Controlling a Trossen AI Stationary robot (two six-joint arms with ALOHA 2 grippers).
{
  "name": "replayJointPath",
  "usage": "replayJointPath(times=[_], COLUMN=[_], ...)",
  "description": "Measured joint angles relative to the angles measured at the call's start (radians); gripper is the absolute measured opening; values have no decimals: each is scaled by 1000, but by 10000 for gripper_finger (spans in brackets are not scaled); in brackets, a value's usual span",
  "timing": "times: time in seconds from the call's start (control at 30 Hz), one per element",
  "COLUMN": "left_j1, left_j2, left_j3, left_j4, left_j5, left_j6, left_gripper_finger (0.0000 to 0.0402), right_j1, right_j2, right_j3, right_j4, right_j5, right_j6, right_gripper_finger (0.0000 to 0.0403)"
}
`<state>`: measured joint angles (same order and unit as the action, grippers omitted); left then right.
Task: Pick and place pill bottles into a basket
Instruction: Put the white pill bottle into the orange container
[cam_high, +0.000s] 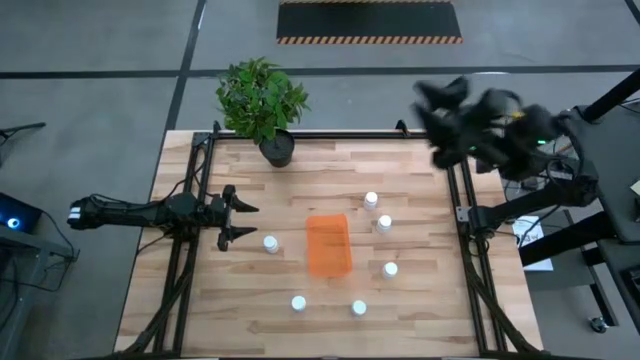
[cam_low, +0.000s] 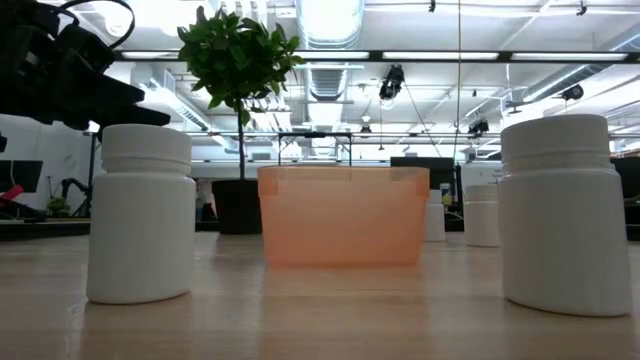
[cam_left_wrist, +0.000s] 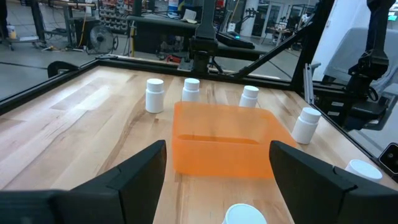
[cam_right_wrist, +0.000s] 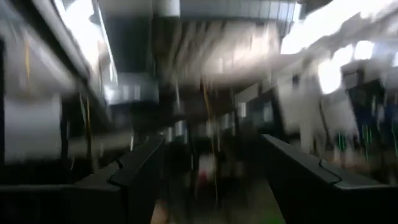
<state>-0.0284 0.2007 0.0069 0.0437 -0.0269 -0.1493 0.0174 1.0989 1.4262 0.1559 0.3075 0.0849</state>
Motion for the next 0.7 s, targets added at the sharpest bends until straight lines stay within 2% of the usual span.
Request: replayJointPath(times=[0.1,0.3,0.47,0.7], left_j1=[0,0,0,0], left_j2=[0,0,0,0], left_j3=[0,0,0,0], left_j4=[0,0,0,0], left_j5=[0,0,0,0], left_j6=[0,0,0,0], left_gripper_finger=[267,267,267,267], right_j1=[0,0,0,0], right_j2=[20,44,42,33], right_j3=[36,76,76,75], right_j4=[-250,-618,-738,-766], right_j5=[-80,-349,-521,-640], right_j6=[131,284,324,300], right_gripper_finger=[249,249,249,249])
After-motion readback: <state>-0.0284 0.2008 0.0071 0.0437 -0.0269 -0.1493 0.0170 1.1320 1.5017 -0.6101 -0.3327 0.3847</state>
